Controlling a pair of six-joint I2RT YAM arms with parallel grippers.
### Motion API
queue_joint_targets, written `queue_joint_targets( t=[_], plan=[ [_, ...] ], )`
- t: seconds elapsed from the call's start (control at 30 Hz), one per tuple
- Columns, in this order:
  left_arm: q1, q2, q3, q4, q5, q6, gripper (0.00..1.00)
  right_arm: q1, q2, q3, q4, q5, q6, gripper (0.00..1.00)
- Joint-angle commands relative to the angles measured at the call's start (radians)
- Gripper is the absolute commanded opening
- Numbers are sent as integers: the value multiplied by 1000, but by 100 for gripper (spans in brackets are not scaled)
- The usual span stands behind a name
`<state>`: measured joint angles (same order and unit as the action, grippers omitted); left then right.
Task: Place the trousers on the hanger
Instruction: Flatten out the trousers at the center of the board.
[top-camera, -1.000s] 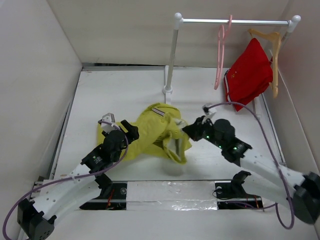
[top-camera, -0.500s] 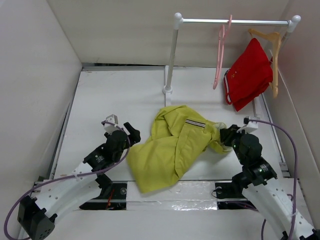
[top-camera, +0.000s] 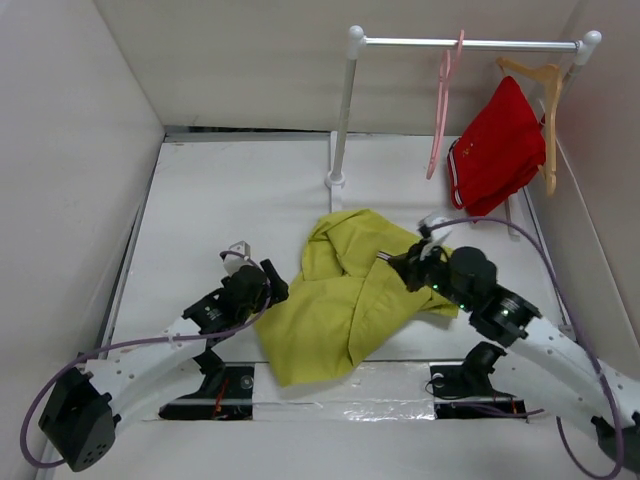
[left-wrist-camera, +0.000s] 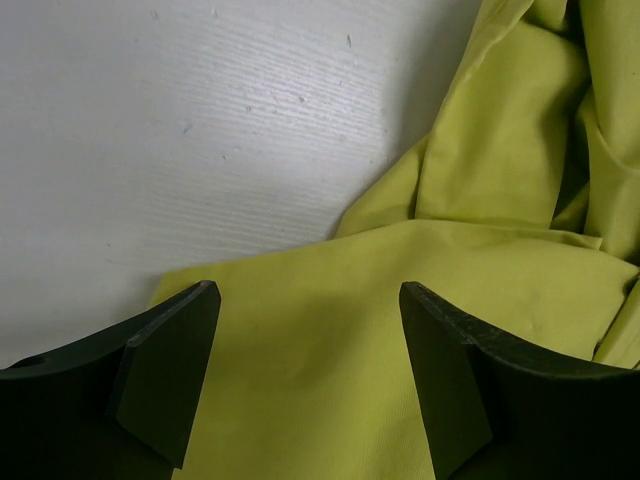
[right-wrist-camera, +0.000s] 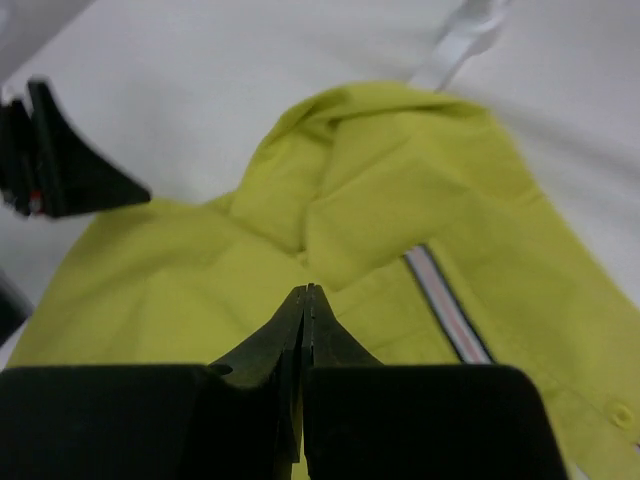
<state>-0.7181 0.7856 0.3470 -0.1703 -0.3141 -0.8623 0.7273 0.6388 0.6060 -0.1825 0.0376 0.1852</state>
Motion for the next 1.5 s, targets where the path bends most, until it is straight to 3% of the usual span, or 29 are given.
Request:
queue_joint_targets(
  t=[0.0, 0.07, 0.17, 0.2, 0.27, 0.3, 0.4, 0.5, 0.63, 0.73, 1.0, 1.27, 1.47],
  plan=[
    [-3, 0, -34, 40, 67, -21, 69, 165, 109, 23, 32, 37, -69, 0],
    [-3, 9, -46, 61, 73, -23, 64, 243, 130, 38, 41, 91, -88, 1],
    [-3, 50, -45, 95, 90, -6, 36, 351, 180, 51, 118, -6, -166, 25],
    [-3, 64, -46, 109, 93, -4, 19, 409, 203, 48, 142, -107, -174, 41],
    [-3, 79, -37, 153, 86, -3, 6, 484, 289, 48, 172, -131, -208, 55],
    [-3, 96, -26, 163, 61, -1, 0, 524, 320, 49, 207, -105, -220, 68],
    [-3, 151, 38, 219, 5, 29, 0, 661, 452, 66, 241, -30, -240, 88],
    [18, 243, 110, 304, -16, 74, 0, 747, 571, 112, 253, 46, -236, 98],
    [106, 343, 256, 327, 43, 147, 0, 849, 659, 138, 316, 168, -233, 99],
    [127, 291, 299, 316, 27, 164, 0, 888, 722, 155, 368, 284, -221, 99],
    [209, 34, 219, 265, 29, 141, 11, 972, 932, 261, 382, 448, -256, 97],
    [209, -20, 198, 229, 15, 137, 14, 1023, 1038, 350, 344, 511, -267, 97],
    [209, -28, 175, 262, 35, 129, 14, 1023, 1084, 373, 307, 734, -227, 86]
  ],
)
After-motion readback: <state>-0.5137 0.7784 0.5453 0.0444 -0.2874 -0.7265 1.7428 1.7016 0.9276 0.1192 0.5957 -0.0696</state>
